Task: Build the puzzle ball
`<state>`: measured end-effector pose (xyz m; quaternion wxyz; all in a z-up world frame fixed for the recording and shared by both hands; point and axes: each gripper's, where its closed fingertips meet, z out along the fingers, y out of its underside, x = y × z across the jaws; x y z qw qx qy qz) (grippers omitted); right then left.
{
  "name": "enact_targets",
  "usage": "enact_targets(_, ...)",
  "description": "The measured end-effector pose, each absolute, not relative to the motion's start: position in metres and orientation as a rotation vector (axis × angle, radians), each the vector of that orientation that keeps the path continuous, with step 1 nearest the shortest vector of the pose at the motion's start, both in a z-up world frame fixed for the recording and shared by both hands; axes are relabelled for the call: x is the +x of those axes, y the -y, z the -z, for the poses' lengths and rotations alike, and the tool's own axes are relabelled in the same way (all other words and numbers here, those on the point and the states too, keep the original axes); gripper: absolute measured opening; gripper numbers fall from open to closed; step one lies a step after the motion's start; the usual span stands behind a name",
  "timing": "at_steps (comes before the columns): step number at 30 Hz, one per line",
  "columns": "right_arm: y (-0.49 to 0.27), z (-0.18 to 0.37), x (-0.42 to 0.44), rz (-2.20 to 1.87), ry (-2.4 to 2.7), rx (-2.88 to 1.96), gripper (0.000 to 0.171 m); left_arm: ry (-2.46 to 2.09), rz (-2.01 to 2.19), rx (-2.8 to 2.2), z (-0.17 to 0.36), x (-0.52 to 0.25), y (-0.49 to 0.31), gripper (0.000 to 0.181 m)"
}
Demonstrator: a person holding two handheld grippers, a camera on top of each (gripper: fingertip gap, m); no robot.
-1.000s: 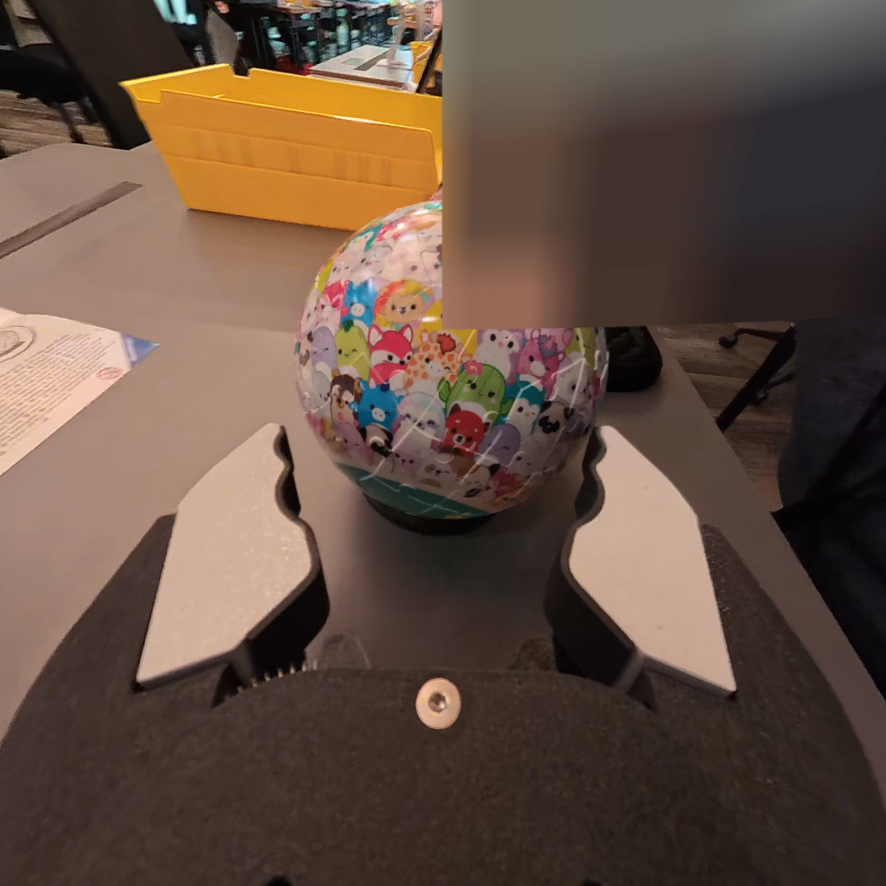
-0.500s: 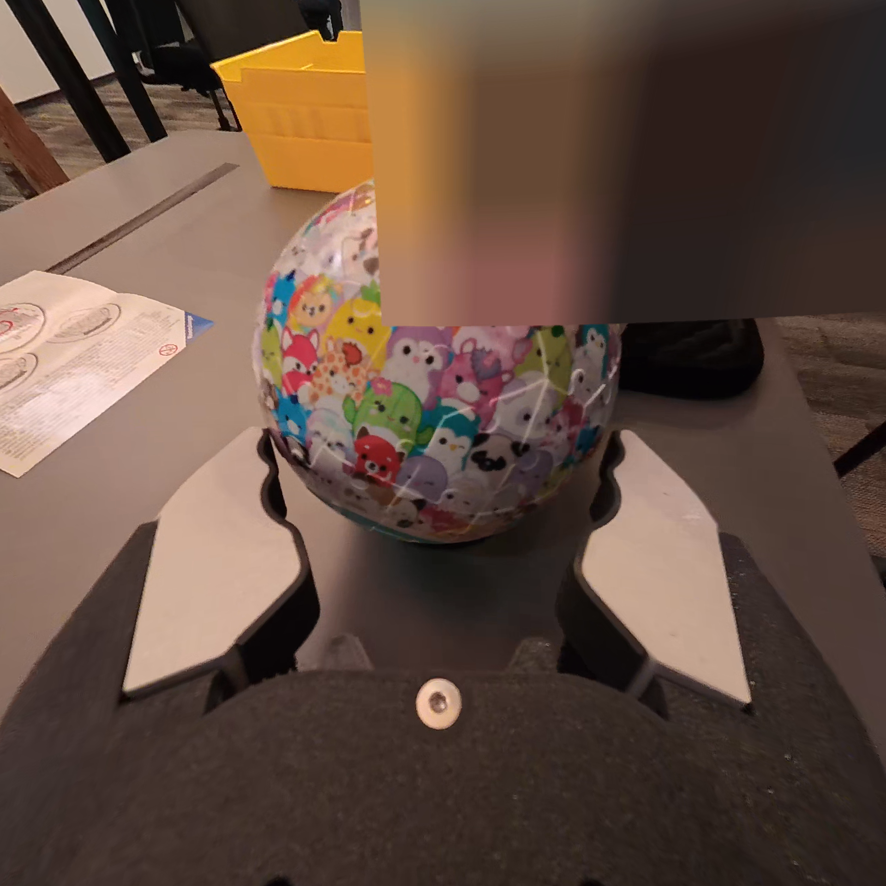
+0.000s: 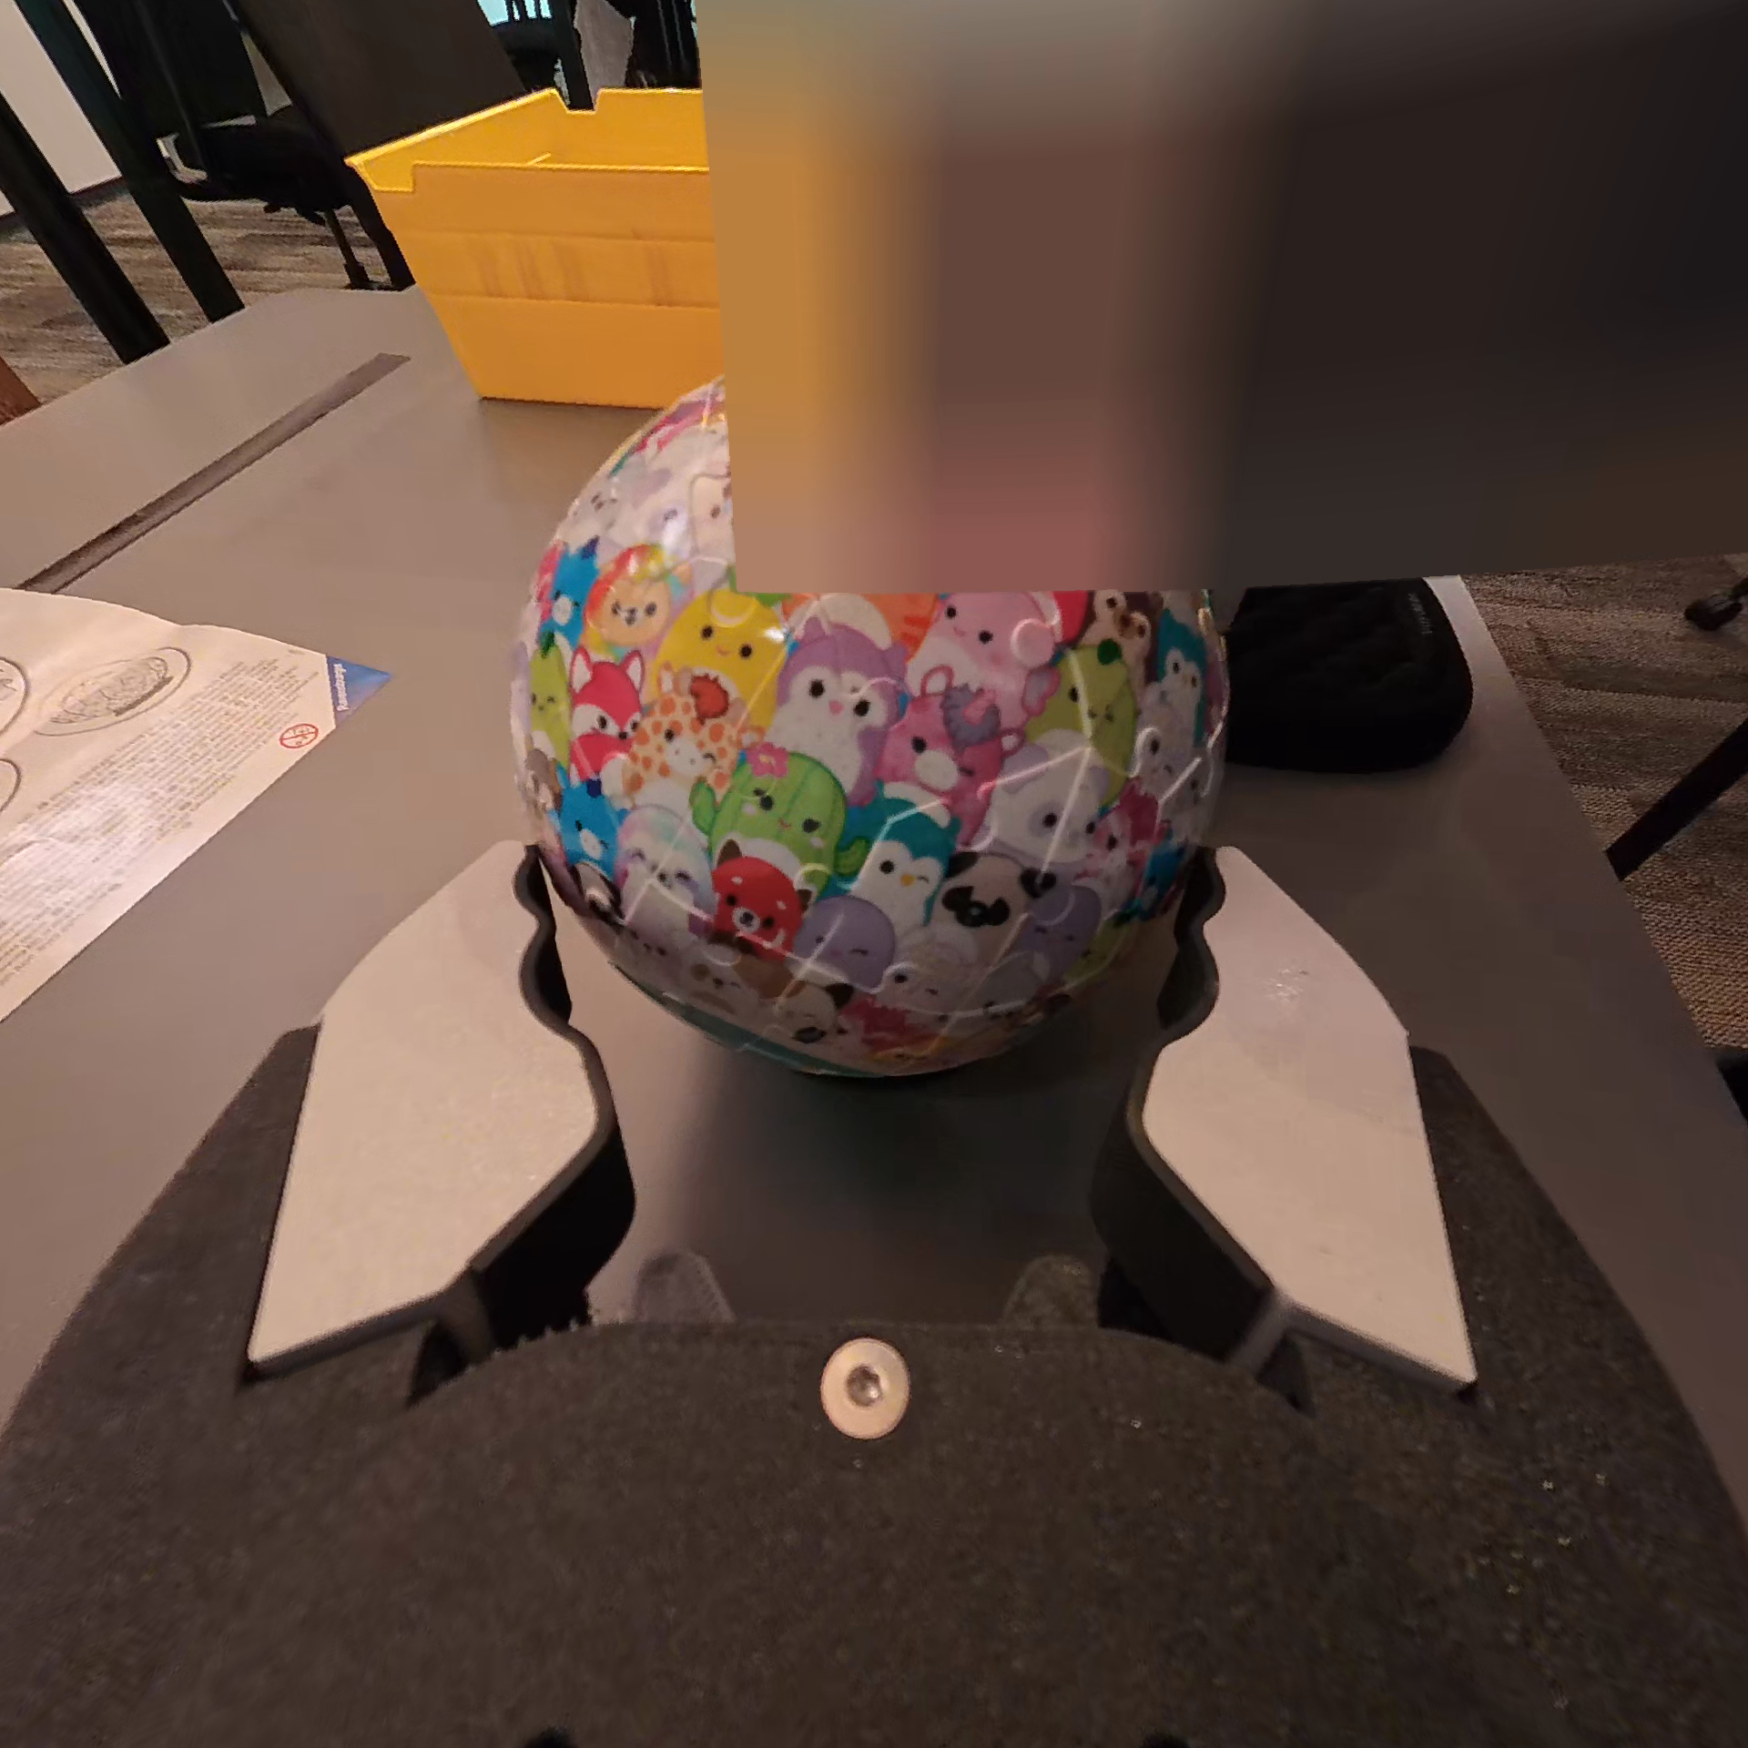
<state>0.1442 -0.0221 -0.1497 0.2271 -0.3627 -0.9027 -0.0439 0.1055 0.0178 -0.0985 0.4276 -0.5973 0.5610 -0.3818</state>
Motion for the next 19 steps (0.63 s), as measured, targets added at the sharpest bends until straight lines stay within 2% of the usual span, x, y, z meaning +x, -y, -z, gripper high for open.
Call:
enact_targets(8,0.0293,0.1574,0.1425,-0.014,2.554,-1.203,0.088,-1.4,0.939,-1.485,0.0983,0.1053,-0.0177,0.123)
enact_targets(19,0.0249,0.1591,0.1373,-0.015,2.584,-1.227,0.095,-1.406,0.941,-1.478,0.0981,0.1065,-0.0159,0.123)
